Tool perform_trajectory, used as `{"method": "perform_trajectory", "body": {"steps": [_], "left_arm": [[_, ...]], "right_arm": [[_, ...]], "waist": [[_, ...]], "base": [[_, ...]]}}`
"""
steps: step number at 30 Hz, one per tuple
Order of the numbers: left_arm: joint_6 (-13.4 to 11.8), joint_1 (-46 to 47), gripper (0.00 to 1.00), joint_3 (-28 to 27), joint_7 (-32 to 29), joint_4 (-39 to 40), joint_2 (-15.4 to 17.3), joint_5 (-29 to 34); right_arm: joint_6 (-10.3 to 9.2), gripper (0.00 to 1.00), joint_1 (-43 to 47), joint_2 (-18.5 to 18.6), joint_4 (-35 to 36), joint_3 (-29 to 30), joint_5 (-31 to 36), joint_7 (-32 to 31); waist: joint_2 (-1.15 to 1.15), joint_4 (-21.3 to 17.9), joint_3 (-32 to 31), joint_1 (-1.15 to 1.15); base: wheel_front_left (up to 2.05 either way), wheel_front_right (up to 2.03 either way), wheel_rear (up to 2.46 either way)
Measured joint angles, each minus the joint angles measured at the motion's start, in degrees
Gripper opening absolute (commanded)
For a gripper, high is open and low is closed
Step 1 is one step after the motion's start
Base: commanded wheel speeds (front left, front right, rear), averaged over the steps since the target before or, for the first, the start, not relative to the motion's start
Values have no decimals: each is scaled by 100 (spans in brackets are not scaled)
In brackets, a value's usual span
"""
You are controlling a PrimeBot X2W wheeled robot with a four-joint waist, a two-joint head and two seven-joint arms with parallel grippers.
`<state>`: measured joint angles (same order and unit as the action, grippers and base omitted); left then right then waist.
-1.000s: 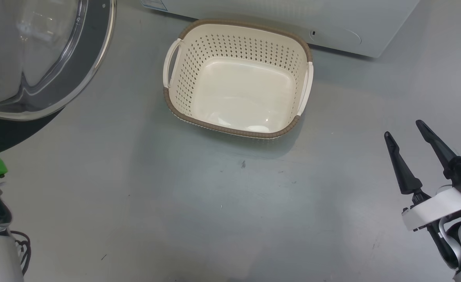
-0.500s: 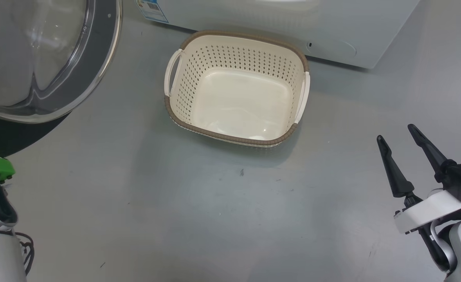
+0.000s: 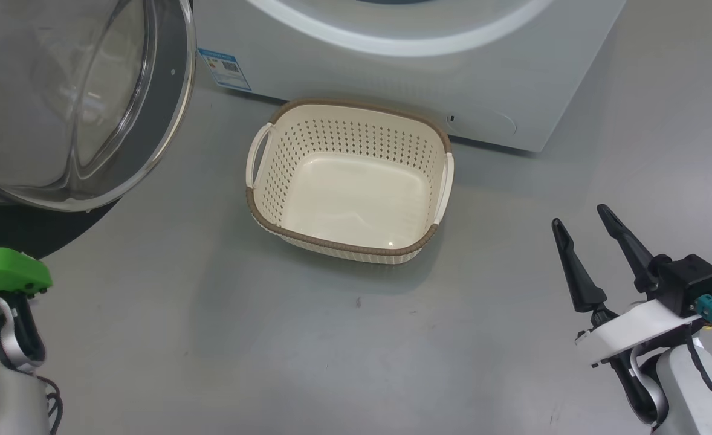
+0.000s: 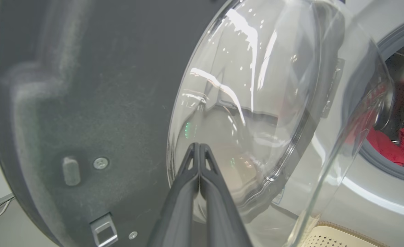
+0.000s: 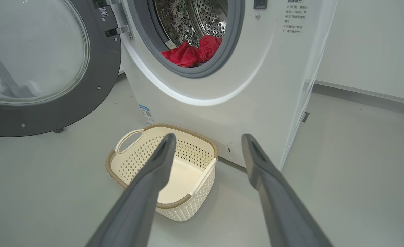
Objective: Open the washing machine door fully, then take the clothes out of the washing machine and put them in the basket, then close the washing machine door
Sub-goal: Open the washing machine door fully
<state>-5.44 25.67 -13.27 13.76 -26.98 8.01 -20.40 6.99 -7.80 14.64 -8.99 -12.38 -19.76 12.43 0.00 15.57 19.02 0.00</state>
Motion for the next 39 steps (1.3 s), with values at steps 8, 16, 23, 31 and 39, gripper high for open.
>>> {"method": "perform_trajectory", "body": {"steps": [8, 16, 23, 31, 39], "left_arm": [[108, -308, 0, 213, 1, 141, -8, 176], [280, -689, 0, 467, 1, 302, -27, 247], [461, -926, 0, 760, 1, 467, -182, 307], [606, -1122, 0, 1051, 0, 592, -356, 379], [684, -1326, 0, 1201, 1, 761, -433, 375]], "right_arm": [[0, 100, 0, -176, -186, -53, -54, 58], [-1, 100, 7, -318, -374, -51, -109, 105], [-1, 100, 11, -391, -453, -33, -133, 135], [-2, 100, 47, -457, -516, -11, -133, 151], [-2, 100, 81, -481, -493, -8, -129, 152]], "waist": [[0, -231, -374, 0], [0, -606, -721, 0], [0, -947, -970, 0], [0, -1302, -1195, 0], [0, -1636, -1309, 0]], "base": [[0, 0, 0], [0, 0, 0], [0, 0, 0], [0, 0, 0], [0, 0, 0]]}}
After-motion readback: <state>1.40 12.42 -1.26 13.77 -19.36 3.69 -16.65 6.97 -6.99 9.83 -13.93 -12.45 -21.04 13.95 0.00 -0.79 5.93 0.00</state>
